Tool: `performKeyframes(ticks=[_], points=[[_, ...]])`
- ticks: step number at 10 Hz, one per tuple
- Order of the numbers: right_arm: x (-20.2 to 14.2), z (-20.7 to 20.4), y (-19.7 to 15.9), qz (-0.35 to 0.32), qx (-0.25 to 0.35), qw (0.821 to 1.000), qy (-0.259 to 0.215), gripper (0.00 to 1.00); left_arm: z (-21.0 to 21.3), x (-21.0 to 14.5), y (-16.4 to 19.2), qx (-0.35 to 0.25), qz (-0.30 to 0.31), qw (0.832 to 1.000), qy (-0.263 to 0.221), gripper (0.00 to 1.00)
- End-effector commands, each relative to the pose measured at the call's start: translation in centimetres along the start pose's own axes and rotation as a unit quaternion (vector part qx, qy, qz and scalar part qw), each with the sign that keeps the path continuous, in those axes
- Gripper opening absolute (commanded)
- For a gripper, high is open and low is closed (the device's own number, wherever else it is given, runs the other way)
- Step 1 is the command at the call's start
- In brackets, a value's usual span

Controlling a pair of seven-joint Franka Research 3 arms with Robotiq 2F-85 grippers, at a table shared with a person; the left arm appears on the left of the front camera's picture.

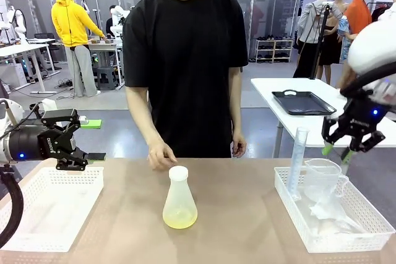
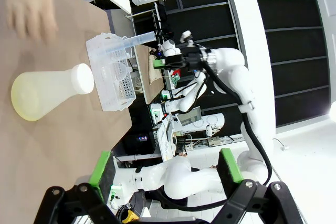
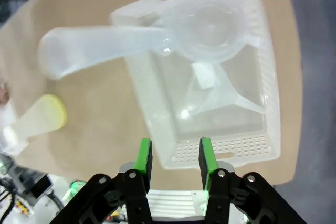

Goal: Prepare the solutions needed for the experiment.
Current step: When the human places the Big flask in the center of the table, pick up the Big flask and place it in the left Organizing basket.

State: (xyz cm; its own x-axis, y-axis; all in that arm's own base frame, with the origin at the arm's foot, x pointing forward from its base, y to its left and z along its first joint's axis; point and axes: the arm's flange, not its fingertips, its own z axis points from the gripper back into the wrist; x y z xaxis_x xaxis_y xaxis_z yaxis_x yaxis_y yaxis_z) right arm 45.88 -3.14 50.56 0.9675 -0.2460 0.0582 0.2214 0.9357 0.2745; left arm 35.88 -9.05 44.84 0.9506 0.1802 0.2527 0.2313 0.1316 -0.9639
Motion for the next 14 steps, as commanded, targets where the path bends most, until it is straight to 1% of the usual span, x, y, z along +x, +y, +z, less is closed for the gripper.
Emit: performKeyframes(ticks=[1, 3, 4, 5, 6, 7, 8, 9, 10, 12, 14], points=[[-2.9, 1.8, 1.0, 0.063, 0.086, 0.994, -0.016, 0.47, -0.1, 0.0, -0.2, -0.010, 0.007, 1.000, -0.001, 1.00], [-4.3, 4.1, 1.8, 0.077, 0.180, 0.980, -0.026, 0.47, -0.1, 0.0, -0.2, -0.010, 0.007, 1.000, -0.001, 1.00], [-5.0, 4.9, 2.0, 0.077, 0.236, 0.968, -0.033, 0.47, -0.1, 0.0, -0.2, -0.010, 0.007, 1.000, -0.001, 1.00], [-5.4, 5.3, 1.6, 0.071, 0.303, 0.950, -0.017, 0.57, -0.1, 0.0, -0.2, -0.010, 0.007, 1.000, -0.001, 1.00], [-5.8, 5.4, 1.1, 0.064, 0.373, 0.926, 0.005, 0.67, -0.1, 0.0, -0.2, -0.010, 0.007, 1.000, -0.001, 1.00], [-6.2, 5.3, 0.6, 0.066, 0.421, 0.905, 0.010, 0.77, -0.1, 0.0, -0.2, -0.010, 0.007, 1.000, -0.001, 1.00], [-6.5, 4.9, 0.3, 0.059, 0.454, 0.889, 0.014, 0.87, -0.1, 0.0, -0.2, -0.010, 0.007, 1.000, -0.001, 1.00], [-6.4, 4.5, 0.1, 0.058, 0.491, 0.868, 0.045, 0.87, -0.1, 0.0, -0.2, -0.010, 0.007, 1.000, -0.001, 1.00], [-6.4, 4.0, 0.1, 0.052, 0.504, 0.860, 0.064, 0.87, -0.1, 0.0, -0.2, -0.010, 0.007, 1.000, -0.001, 1.00], [-6.1, 3.2, 0.0, 0.045, 0.518, 0.850, 0.085, 0.87, -0.1, 0.0, -0.2, -0.010, 0.007, 1.000, -0.001, 1.00], [-5.9, 2.8, -0.1, 0.041, 0.521, 0.848, 0.092, 0.87, -0.1, 0.0, -0.2, -0.010, 0.007, 1.000, -0.001, 1.00]])
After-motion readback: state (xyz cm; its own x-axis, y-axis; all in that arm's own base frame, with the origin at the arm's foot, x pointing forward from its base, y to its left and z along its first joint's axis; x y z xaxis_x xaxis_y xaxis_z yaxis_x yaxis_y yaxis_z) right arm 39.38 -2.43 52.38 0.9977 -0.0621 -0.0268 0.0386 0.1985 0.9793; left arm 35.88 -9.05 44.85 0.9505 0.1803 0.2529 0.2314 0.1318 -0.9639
